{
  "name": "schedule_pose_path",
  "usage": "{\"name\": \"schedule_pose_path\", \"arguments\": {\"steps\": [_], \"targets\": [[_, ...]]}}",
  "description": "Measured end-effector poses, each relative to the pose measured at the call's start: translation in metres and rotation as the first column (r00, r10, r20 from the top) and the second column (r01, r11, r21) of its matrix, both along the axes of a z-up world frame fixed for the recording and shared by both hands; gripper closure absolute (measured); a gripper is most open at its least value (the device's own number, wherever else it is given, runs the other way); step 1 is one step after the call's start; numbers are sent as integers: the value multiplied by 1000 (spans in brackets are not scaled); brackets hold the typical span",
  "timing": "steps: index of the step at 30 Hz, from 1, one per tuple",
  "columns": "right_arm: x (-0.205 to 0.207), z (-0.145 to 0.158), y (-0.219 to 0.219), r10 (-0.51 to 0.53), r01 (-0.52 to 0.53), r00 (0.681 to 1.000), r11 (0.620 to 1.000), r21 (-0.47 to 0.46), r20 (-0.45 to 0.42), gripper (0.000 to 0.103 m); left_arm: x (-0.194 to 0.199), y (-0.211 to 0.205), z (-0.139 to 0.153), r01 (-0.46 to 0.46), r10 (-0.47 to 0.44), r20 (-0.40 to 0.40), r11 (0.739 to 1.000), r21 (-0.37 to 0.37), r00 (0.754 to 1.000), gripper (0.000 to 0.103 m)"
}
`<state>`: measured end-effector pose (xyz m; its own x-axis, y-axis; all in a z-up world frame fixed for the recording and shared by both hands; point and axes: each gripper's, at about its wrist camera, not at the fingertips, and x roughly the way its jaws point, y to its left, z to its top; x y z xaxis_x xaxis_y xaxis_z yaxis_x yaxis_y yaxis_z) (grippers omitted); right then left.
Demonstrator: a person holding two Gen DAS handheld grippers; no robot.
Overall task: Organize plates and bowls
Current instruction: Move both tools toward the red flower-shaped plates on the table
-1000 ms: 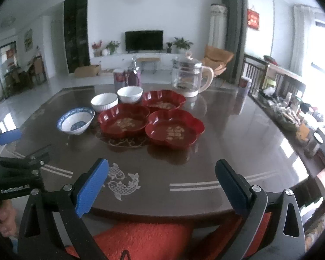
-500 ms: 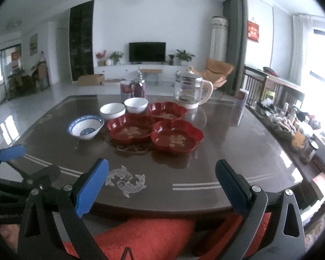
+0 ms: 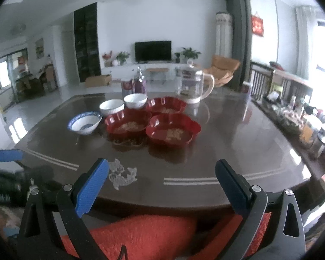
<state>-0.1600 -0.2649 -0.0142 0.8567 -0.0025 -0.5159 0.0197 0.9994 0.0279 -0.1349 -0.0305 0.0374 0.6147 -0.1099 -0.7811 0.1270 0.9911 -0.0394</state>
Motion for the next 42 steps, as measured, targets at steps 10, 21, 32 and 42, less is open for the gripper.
{"name": "schedule_pose_path", "arguments": {"steps": [10,21,32,42], "targets": [[18,-12,-31,63,-64,997,998,-12,-50,3,31,24,22,-216,212,57,973,86,976,0],[9,-24,-47,-138,137,987,990,-25,-82,3,66,-13,5,-8,7,21,998,69,1000,0],[34,-35,-16,-181,180,976,983,-26,-122,3,91,-32,-24,183,-183,0,981,73,983,0],[52,-51,8,-182,165,965,981,-102,-188,3,134,1,-45,119,-122,-43,992,-50,992,0]]}}
